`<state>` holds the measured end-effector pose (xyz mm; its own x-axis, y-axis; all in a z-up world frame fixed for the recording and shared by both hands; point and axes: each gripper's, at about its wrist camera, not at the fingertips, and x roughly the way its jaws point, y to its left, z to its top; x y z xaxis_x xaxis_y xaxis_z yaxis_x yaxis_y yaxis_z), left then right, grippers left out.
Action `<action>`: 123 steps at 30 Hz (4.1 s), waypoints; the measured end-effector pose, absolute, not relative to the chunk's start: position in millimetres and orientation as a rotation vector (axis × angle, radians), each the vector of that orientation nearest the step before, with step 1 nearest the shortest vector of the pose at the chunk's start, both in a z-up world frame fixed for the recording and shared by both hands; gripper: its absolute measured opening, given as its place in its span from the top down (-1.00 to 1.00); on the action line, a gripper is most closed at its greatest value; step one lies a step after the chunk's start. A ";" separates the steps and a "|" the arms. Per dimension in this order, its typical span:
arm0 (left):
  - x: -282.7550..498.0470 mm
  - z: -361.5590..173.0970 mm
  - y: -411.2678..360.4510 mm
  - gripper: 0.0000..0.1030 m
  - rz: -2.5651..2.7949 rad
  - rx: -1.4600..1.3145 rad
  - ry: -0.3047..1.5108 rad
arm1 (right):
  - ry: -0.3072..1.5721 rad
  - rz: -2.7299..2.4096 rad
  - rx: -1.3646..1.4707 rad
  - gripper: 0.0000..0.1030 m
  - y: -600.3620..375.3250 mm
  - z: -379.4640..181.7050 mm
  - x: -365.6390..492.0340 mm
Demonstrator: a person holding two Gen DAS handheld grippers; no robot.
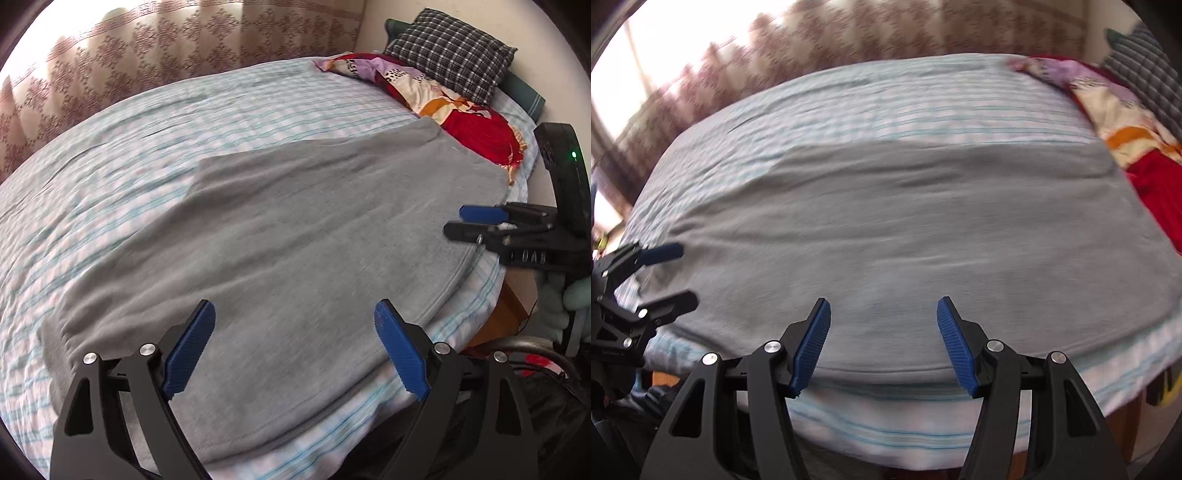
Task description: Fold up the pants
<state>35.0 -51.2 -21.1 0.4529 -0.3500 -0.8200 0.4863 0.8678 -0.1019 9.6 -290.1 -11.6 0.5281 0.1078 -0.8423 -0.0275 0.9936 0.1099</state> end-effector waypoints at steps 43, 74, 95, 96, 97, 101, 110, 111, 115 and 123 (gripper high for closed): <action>70.9 -19.3 -202.9 -0.77 -0.743 0.293 1.031 | 0.788 -0.270 0.788 0.22 -553.1 -54.8 -11.8; 181.8 -8.5 -328.4 -0.94 -1.030 -0.202 1.235 | 0.706 -0.142 -0.171 0.73 -368.8 14.5 -5.6; 199.4 -13.6 -333.4 0.65 -1.049 -0.233 1.241 | 0.692 -0.031 -0.257 0.73 -331.7 17.4 -8.2; 196.1 -7.5 -329.3 0.66 -1.051 -0.217 1.218 | 0.687 -0.021 -0.253 0.73 -330.1 19.7 -9.3; 194.1 -2.7 -324.3 0.67 -1.049 -0.209 1.202 | 0.683 -0.011 -0.252 0.73 -328.4 21.7 -10.1; 184.6 13.5 -298.6 0.68 -1.022 -0.192 1.151 | 0.664 0.034 -0.251 0.73 -318.5 30.5 -14.6; 163.4 14.8 -218.3 0.68 -0.916 -0.256 1.127 | 0.711 0.207 -0.148 0.73 -288.0 38.1 -17.5; 161.9 11.4 -208.3 0.68 -0.901 -0.269 1.130 | 0.717 0.219 -0.147 0.73 -284.4 36.0 -17.4; 155.5 -4.1 -175.4 0.68 -0.849 -0.301 1.141 | 0.749 0.272 -0.182 0.73 -259.7 26.4 -18.4; 144.4 -36.0 -133.7 0.67 -0.774 -0.292 1.153 | 0.830 0.336 -0.218 0.70 -223.1 4.8 -17.4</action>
<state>144.4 -133.7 -36.0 0.1872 -0.6809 -0.7080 0.3971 0.7117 -0.5795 -17.4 -223.1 4.8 0.6264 0.2061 -0.7518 -0.3749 0.9252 -0.0587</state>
